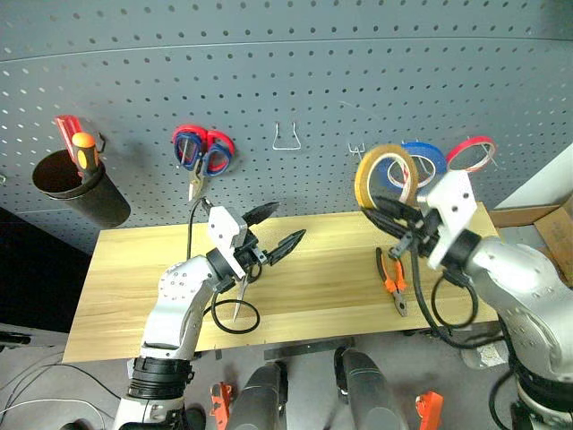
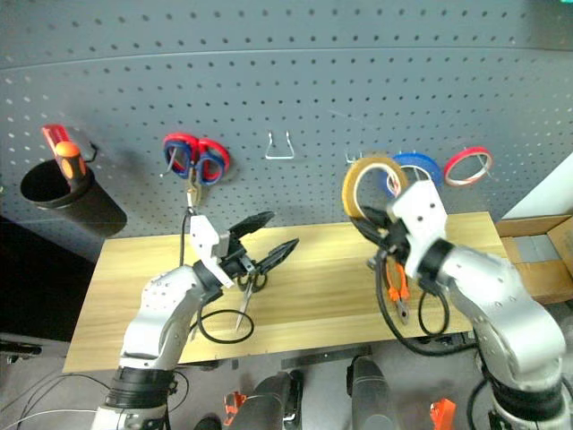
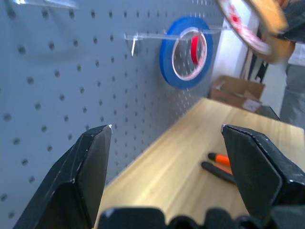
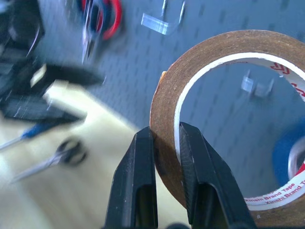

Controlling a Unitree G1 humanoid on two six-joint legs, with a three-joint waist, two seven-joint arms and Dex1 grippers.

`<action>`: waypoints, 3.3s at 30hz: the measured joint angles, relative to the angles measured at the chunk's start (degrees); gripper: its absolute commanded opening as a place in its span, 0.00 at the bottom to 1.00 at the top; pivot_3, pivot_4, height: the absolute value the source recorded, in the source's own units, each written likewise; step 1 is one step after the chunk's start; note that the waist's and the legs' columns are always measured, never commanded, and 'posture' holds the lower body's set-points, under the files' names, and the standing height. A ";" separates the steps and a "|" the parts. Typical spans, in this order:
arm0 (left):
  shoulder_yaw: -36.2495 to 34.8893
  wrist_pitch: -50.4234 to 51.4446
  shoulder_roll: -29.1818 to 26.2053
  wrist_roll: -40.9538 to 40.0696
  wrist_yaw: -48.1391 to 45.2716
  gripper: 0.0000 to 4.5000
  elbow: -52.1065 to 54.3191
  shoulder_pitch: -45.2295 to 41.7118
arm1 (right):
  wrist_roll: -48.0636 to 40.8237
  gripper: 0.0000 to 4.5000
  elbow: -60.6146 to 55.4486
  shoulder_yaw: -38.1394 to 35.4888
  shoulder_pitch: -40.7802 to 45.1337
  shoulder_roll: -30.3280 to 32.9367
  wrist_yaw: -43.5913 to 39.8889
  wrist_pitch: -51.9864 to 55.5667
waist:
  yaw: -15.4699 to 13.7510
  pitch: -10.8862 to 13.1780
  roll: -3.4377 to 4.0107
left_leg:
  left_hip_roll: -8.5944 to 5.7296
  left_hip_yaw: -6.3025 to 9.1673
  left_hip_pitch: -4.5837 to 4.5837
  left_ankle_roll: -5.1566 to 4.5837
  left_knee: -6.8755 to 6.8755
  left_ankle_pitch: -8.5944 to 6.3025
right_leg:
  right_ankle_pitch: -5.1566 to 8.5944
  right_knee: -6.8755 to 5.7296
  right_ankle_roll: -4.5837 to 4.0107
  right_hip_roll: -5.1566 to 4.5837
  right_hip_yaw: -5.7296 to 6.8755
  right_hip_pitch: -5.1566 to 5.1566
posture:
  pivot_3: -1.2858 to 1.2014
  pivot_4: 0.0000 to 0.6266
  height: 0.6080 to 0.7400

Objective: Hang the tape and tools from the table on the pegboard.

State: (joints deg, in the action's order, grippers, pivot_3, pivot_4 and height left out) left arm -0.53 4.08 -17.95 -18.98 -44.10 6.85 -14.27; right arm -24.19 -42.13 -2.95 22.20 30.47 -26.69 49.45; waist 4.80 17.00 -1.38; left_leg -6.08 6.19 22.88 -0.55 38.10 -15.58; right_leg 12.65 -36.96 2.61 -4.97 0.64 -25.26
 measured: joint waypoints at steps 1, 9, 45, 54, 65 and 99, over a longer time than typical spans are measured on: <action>0.00 -0.03 0.00 0.01 0.45 0.88 0.00 0.23 | 0.60 0.02 1.19 0.78 0.51 -0.29 0.32 -1.13 | -0.02 -0.01 -0.02 | 0.00 0.01 0.01 0.00 0.00 0.00 | 0.00 0.00 0.00 0.00 0.01 0.00 | 0.43 0.38 1.00; -0.19 -0.73 -0.15 0.14 3.37 0.88 1.52 1.27 | 5.16 0.02 13.11 7.54 3.02 -3.17 -0.02 -8.84 | -0.13 -0.47 -0.02 | -0.05 -0.06 -0.01 0.00 0.04 0.01 | -0.04 -0.06 -0.02 0.00 -0.02 -0.02 | 0.45 0.34 1.00; 10.79 4.54 -12.37 5.11 -6.71 0.88 4.50 12.13 | 11.03 0.99 33.72 4.29 -1.74 -7.34 12.57 20.35 | 0.38 -0.94 0.10 | 0.59 -0.46 -0.19 -0.19 0.11 0.28 | -0.59 -0.10 -0.55 0.52 -0.21 0.00 | 0.45 0.50 1.00; 11.28 8.80 -13.78 4.25 -6.31 0.88 10.81 15.93 | 13.93 0.99 41.29 4.21 -0.15 -9.45 15.50 19.77 | -0.02 -0.67 0.18 | 0.64 -0.41 -0.10 -0.22 0.04 0.26 | -0.60 -0.01 -0.56 0.54 -0.19 -0.05 | 0.46 0.54 1.00; 9.86 11.78 -14.36 3.28 -4.73 0.88 13.30 16.10 | 15.33 0.60 46.93 4.09 1.56 -12.95 16.75 15.97 | -0.01 -0.51 0.20 | 0.65 -0.44 -0.14 -0.22 0.02 0.26 | -0.60 0.01 -0.56 0.57 -0.20 -0.03 | 0.47 0.54 1.00; -7.58 0.03 3.45 -3.19 15.60 0.88 14.91 7.37 | 3.46 0.41 26.56 7.82 26.28 -16.99 -6.60 -19.79 | -1.67 -0.76 -0.17 | 0.76 -0.59 0.07 0.31 0.04 0.50 | -0.96 0.07 -0.48 0.77 -0.10 -0.39 | 0.49 0.34 1.00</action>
State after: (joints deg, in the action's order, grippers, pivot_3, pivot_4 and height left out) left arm -8.11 4.11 -14.50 -22.16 -28.50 21.76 -6.89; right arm -20.73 -15.58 4.87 48.48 13.48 -33.29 29.65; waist 3.14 16.24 -1.54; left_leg -5.32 5.60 22.95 -0.24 38.14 -15.08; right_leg 11.69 -36.89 2.13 -4.20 0.53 -25.66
